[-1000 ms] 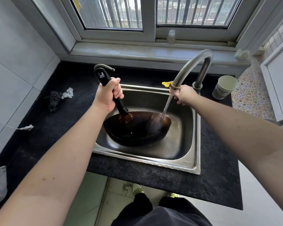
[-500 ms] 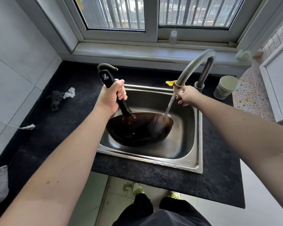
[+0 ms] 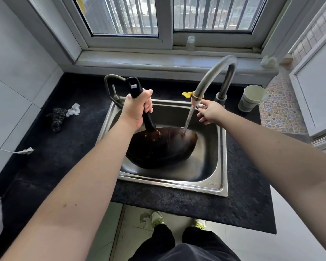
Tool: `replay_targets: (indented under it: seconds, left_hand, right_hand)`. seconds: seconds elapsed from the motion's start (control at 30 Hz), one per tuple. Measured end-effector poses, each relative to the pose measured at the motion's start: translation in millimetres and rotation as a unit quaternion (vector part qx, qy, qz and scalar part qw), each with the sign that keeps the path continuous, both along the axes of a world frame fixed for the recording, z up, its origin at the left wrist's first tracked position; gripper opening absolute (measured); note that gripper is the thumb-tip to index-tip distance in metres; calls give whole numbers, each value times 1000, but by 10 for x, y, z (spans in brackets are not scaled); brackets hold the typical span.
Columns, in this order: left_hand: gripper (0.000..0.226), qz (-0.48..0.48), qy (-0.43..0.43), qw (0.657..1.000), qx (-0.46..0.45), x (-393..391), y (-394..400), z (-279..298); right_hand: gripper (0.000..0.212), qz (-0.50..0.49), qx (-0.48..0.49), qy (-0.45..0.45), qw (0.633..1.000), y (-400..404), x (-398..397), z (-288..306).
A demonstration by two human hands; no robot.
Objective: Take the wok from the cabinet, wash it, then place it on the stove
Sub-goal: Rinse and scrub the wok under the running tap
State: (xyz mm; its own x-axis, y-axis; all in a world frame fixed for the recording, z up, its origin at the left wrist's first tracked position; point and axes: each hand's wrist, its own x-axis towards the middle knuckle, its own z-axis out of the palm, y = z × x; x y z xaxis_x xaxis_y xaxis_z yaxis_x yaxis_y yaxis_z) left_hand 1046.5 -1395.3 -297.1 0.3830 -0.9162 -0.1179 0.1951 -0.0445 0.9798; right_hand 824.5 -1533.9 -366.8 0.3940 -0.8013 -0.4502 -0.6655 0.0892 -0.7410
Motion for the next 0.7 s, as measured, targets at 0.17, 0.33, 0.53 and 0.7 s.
replay_targets:
  seconds: [0.17, 0.33, 0.53, 0.7]
  left_hand:
    - [39, 9, 6, 1000, 3, 38, -3, 26]
    - [36, 41, 29, 999, -2, 48, 37, 37]
    - [38, 51, 16, 999, 2, 101, 103, 55]
    - [40, 13, -17, 1000, 1, 28, 100, 47]
  right_hand:
    - [45, 2, -2, 1, 1000, -2, -31, 18]
    - [45, 6, -3, -1, 1000, 2, -15, -2]
    - [41, 11, -11, -3, 1000, -24, 17, 4]
    - [40, 10, -16, 3, 1000, -32, 47, -2]
